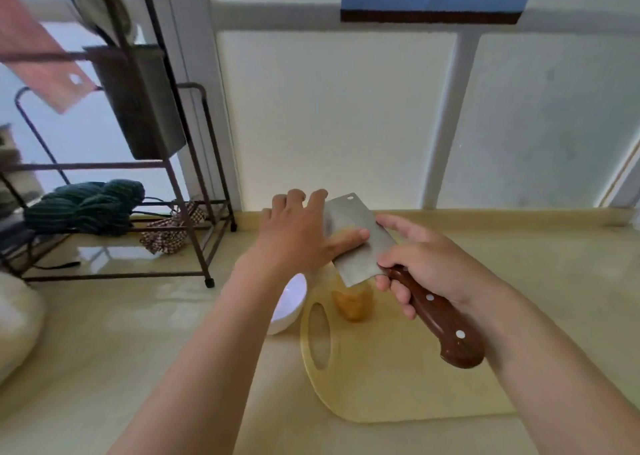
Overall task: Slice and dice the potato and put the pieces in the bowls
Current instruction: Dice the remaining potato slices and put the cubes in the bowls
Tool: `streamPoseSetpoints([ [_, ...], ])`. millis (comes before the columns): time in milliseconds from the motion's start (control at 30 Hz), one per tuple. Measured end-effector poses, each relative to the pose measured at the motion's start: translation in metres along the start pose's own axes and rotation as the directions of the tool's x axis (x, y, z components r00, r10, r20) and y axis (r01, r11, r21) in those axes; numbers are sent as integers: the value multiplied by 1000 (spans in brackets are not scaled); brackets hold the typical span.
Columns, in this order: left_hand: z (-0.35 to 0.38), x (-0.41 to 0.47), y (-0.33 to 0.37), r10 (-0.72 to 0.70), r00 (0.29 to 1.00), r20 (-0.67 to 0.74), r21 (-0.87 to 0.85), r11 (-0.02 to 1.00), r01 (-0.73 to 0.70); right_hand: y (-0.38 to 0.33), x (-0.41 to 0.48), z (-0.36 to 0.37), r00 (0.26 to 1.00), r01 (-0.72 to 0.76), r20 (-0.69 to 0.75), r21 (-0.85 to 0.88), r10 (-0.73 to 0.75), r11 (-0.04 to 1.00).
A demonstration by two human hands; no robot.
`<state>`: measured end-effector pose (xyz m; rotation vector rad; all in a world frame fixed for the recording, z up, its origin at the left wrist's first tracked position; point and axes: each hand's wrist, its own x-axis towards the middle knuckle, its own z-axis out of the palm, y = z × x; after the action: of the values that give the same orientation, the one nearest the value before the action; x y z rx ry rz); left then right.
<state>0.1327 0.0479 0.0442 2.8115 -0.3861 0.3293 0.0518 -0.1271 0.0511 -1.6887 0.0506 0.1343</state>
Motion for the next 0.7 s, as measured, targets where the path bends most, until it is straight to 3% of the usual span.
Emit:
streamPoseSetpoints([
  [300,4,17,-46,-234,963,130,-91,965,247,-14,30,23,994,-38,98,-104,49,994],
  [500,17,24,-54,-259,957,133,-282,916,287,-19,30,9,995,-64,67,-162,76,985],
  [700,21,23,-64,-293,953,76,-329,895,302,-27,26,-17,997,-72,5,-181,74,981],
])
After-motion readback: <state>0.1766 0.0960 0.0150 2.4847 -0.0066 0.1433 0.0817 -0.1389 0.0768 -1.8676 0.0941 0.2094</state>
